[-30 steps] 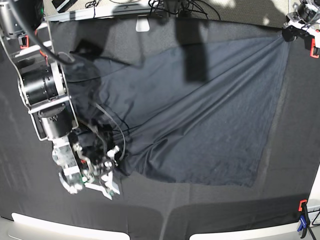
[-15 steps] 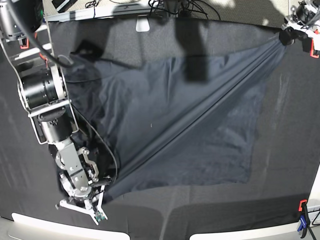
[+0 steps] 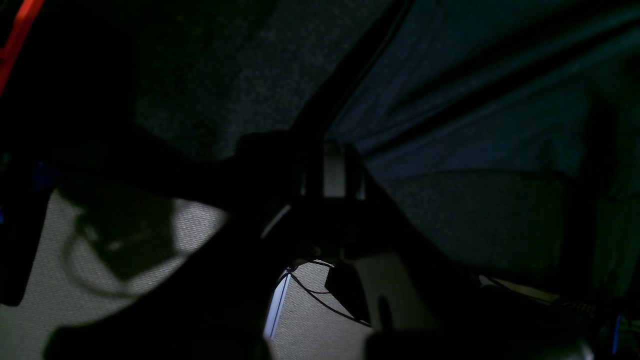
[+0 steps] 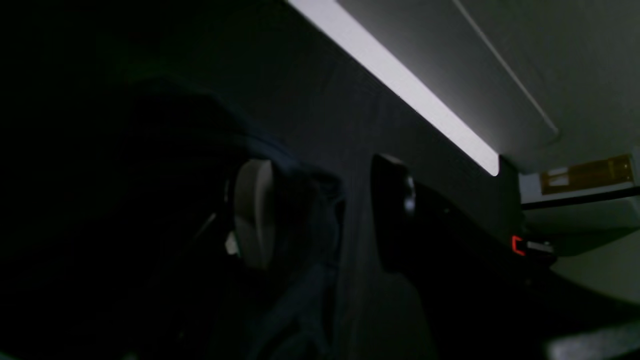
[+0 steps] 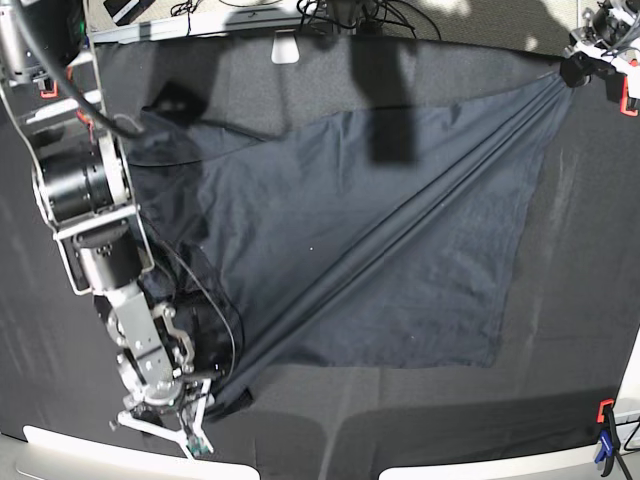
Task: Layout the t-shirt on the table in an organized manner, then fold the t-shirt properly
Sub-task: 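Drag the shirt with the right gripper away from the left gripper, stretching it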
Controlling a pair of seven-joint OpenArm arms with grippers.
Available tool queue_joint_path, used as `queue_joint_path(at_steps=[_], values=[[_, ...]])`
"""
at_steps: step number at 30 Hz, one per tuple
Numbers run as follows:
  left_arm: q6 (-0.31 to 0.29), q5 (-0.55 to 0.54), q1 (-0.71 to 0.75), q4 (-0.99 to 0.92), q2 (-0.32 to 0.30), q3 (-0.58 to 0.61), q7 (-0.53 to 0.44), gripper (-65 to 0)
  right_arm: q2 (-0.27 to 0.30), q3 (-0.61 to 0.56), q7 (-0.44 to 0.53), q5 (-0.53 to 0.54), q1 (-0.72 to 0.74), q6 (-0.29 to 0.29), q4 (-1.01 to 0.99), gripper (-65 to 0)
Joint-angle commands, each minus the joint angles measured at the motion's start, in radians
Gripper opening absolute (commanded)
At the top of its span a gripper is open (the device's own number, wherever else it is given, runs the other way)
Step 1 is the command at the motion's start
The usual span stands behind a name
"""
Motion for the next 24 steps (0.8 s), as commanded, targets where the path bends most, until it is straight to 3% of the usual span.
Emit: queue_joint_path(at_steps=[1, 5, 7, 9, 12, 14, 16, 18, 19, 20, 22, 24], values=[[0.01, 0.003, 0.011, 0.013, -0.016, -0.013, -0.008, -65.0, 0.014, 0.007, 0.004, -0.015, 0.049, -0.027, 0.023, -35.9], [0.01, 0.003, 0.011, 0.013, -0.016, -0.013, -0.008, -65.0, 0.023, 0.01, -0.01, 0.032, 0.05, -0.04, 0.044, -35.9], [0.01, 0.003, 0.011, 0.013, -0.016, -0.013, -0.008, -65.0, 0.027, 0.01, -0.009, 0.069, 0.058, -0.021, 0.045, -35.9], [0.01, 0.003, 0.011, 0.013, -0.016, -0.013, -0.008, -65.0, 0.031, 0.01, -0.014, 0.092, 0.064, 0.059, 0.045, -35.9], [0.01, 0.003, 0.011, 0.013, -0.016, -0.013, -0.002, -65.0, 0.03, 0.01, -0.07, 0.146, 0.071, 0.253, 0.045, -35.9], [0.01, 0.003, 0.011, 0.013, -0.016, -0.013, 0.0, -65.0, 0.03, 0.01, -0.088, 0.211, 0.074, 0.307, 0.045, -35.9], [0.01, 0.003, 0.011, 0.013, -0.016, -0.013, 0.005, -65.0, 0.03, 0.01, -0.086, 0.219, 0.076, 0.292, 0.045, -35.9], [0.01, 0.003, 0.011, 0.013, -0.016, -0.013, 0.007, -65.0, 0.03, 0.01, -0.059, 0.217, 0.079, 0.171, 0.045, -35.9], [0.01, 0.003, 0.011, 0.013, -0.016, -0.013, 0.007, -65.0, 0.031, 0.011, -0.058, 0.244, 0.08, 0.142, 0.045, -35.9], [0.01, 0.003, 0.011, 0.013, -0.016, -0.013, 0.007, -65.0, 0.034, 0.013, -0.072, 0.297, 0.086, 0.156, 0.045, -35.9], [0.01, 0.003, 0.011, 0.013, -0.016, -0.013, 0.007, -65.0, 0.039, 0.031, -0.098, 0.392, 0.097, 0.26, 0.045, -35.9], [0.01, 0.003, 0.011, 0.013, -0.016, -0.013, 0.007, -65.0, 0.038, 0.073, -0.096, 0.483, 0.098, 0.309, 0.045, -35.9]])
